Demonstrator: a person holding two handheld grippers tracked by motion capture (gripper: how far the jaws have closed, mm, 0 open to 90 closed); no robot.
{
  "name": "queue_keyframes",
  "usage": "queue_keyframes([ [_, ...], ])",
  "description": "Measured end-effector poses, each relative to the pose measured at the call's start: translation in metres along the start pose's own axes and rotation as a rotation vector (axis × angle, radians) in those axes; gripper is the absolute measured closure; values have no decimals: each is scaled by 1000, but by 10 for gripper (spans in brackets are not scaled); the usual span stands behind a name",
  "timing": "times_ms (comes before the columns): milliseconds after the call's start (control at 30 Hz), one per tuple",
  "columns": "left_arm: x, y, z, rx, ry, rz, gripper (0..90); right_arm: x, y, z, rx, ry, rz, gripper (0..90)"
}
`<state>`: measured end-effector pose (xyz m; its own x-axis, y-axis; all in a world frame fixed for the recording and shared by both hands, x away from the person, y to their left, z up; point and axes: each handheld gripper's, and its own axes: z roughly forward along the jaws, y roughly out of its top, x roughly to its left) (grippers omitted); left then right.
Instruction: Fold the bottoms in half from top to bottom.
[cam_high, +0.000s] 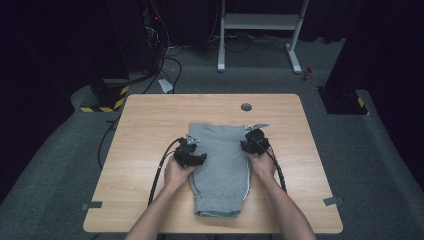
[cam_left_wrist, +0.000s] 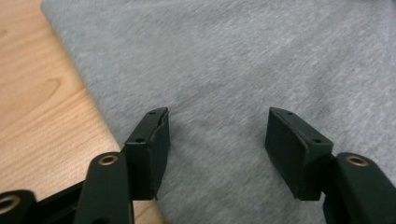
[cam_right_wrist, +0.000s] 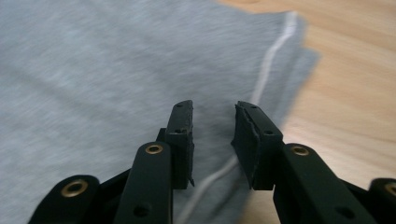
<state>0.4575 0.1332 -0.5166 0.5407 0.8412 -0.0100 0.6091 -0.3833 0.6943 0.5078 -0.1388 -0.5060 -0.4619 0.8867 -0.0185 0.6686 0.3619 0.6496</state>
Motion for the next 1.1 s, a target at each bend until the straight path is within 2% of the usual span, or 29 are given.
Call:
queue_keyframes([
  [33,1,0,-1,1,4,0,399,-3,0,0,4,-43,-8,610],
  [67,2,-1,-2,8,5,1,397,-7,-1,-1,11,-41,15,597],
  [100,2,-1,-3,11,5,-6,395,-11,-3,-2,13,-16,49,588],
  [133,2,-1,-4,12,4,-8,396,-11,-4,-4,9,-6,61,583],
  [233,-2,-2,-10,-19,-14,-9,395,4,-5,-15,-24,-8,-41,574],
  [267,-5,-4,-15,-32,-32,-7,395,7,-5,-19,-37,8,-46,577],
  [300,-7,-5,-19,-43,-41,-7,393,12,-7,-23,-60,43,-48,580],
  [367,-12,-10,-30,-73,-89,-19,373,18,-13,-24,-47,79,-57,570],
  [400,-18,-15,-36,-84,-112,-18,370,21,-17,-24,-39,75,-59,569],
  [433,-21,-18,-39,-82,-116,-6,371,23,-23,-26,-46,81,-72,571],
  [500,-29,-26,-41,-47,-103,41,373,25,-31,-30,-57,98,-74,571],
  [567,-32,-34,-37,10,-64,82,379,27,-40,-30,-36,75,-105,570],
  [633,-26,-40,-37,-8,-77,43,387,20,-44,-31,-53,88,-81,579],
  [667,-23,-40,-39,2,-67,31,387,18,-44,-32,-57,69,-73,565],
  [700,-22,-40,-40,5,-63,26,382,15,-44,-33,-46,46,-65,552],
  [767,-24,-41,-44,2,-68,28,377,11,-46,-37,-48,58,-44,545],
  [833,-28,-43,-51,-16,-80,39,380,14,-49,-47,-82,64,-50,546],
  [900,-34,-44,-57,-31,-99,49,376,21,-54,-61,-104,94,-59,534],
  [967,-43,-46,-63,-39,-128,61,373,28,-59,-69,-98,116,-78,517],
  [1000,-46,-47,-64,-39,-133,65,372,32,-64,-74,-90,144,-76,512],
  [1100,-56,-53,-67,-27,-146,84,369,41,-77,-83,-76,181,-84,482],
])
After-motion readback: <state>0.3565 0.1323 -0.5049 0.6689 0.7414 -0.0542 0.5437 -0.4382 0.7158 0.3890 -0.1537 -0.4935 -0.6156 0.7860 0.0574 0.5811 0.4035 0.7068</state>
